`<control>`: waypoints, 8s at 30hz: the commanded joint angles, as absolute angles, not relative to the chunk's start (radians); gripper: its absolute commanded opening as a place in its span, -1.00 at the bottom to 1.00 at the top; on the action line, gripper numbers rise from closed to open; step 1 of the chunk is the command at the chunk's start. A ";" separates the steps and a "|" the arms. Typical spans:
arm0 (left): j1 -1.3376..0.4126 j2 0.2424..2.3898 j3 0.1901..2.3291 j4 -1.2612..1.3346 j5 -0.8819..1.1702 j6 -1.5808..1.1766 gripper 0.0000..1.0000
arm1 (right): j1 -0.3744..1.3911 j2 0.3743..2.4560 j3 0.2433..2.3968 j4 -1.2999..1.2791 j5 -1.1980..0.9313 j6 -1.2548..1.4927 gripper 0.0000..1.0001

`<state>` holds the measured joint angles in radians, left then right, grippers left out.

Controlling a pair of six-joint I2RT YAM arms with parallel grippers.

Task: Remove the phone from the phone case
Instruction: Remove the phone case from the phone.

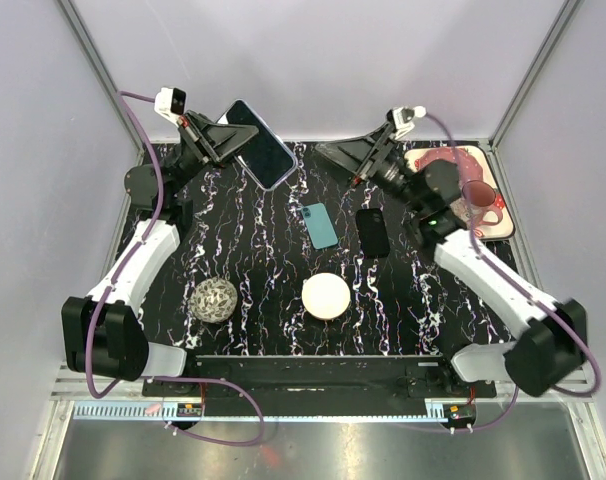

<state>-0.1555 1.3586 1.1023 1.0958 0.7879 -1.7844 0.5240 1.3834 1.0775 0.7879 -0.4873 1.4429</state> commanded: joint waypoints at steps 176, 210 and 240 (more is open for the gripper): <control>-0.278 1.365 1.100 1.223 0.739 -1.829 -1.00 | 0.637 1.842 1.491 0.561 -0.824 1.250 0.22; -0.224 1.542 1.051 1.290 0.844 -1.869 0.95 | 0.531 1.549 1.473 -0.169 -0.348 0.718 -1.00; -0.199 1.503 0.997 0.927 0.870 -1.600 0.98 | 0.426 1.431 1.451 -0.451 0.123 0.439 -1.00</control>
